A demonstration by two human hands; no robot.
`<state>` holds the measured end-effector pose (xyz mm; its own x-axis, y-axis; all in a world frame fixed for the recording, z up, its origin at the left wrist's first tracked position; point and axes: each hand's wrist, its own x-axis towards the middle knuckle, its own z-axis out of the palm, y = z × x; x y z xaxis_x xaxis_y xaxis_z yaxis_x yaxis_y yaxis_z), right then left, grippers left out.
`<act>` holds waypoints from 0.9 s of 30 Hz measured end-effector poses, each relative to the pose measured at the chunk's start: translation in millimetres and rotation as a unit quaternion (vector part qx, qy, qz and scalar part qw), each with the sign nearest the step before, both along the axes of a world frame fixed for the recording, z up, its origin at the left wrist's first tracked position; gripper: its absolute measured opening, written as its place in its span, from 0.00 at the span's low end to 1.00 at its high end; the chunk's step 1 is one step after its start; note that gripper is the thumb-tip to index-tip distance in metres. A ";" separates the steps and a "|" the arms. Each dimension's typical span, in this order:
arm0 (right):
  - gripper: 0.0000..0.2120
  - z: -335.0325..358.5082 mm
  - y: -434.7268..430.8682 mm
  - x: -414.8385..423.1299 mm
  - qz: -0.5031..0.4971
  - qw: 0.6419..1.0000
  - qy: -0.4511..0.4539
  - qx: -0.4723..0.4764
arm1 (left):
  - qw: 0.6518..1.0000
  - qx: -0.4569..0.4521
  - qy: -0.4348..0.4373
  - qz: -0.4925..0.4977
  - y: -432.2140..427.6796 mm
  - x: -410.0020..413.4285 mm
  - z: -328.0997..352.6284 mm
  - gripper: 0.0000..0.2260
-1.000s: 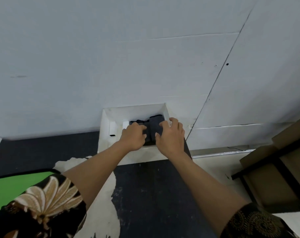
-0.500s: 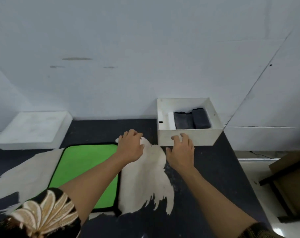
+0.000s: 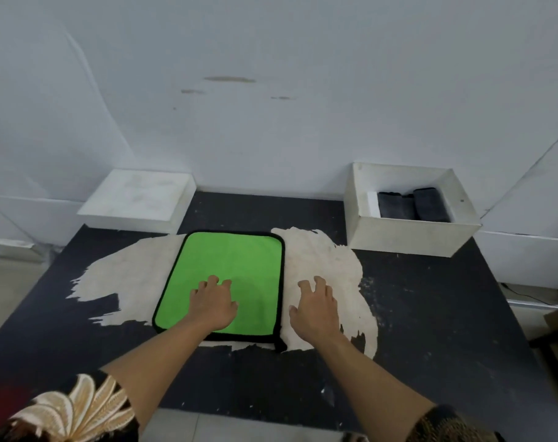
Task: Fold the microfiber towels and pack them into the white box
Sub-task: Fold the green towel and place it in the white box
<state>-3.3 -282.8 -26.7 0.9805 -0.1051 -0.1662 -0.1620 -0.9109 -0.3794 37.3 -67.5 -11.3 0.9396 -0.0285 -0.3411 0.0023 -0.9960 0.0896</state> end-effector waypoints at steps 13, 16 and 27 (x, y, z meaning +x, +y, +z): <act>0.27 -30.1 67.2 -9.8 0.144 0.985 0.075 -0.063 | 0.993 0.031 0.060 0.097 112.0 -37.6 -31.3 0.27; 0.24 -36.1 69.1 -12.2 0.153 0.983 0.076 -0.059 | 0.992 0.030 0.094 0.082 118.8 -39.5 -36.7 0.27; 0.19 -33.9 67.4 -6.0 0.125 0.990 0.065 -0.025 | 0.973 -0.085 0.086 0.198 122.6 -19.7 -36.1 0.24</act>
